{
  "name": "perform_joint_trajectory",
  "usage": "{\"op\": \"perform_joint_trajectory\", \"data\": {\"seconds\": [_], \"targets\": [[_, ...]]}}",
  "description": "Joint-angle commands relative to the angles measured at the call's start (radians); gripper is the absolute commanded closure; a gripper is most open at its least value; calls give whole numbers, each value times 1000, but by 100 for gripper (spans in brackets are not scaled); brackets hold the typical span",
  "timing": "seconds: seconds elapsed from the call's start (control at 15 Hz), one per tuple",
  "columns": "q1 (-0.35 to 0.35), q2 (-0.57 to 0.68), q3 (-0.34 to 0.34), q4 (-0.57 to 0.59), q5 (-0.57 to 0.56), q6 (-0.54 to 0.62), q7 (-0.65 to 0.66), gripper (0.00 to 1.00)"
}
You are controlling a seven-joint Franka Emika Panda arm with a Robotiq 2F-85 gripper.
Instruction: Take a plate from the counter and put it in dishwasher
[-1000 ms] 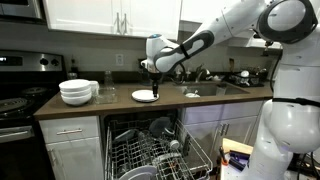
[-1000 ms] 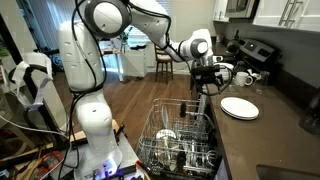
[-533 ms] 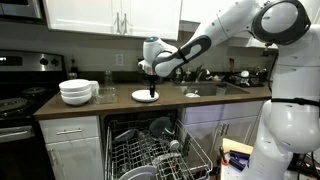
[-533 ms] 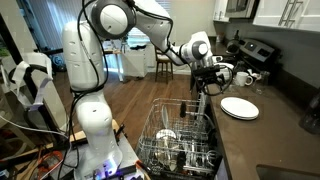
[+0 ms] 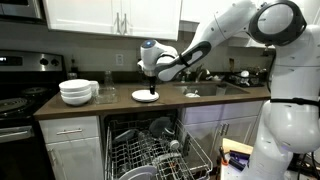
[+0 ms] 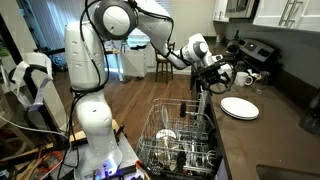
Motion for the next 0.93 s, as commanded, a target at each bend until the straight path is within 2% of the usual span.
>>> {"op": "perform_joint_trajectory", "data": {"seconds": [0.0, 0.2, 0.4, 0.47, 0.87], "targets": [[1, 87, 8, 84, -105, 33, 90, 0], [7, 151, 10, 140, -163, 93, 165, 0], [39, 214, -15, 196, -335, 124, 351, 0], [10, 164, 13, 144, -247, 105, 251, 0], [12, 177, 5, 145, -275, 91, 287, 0]]}}
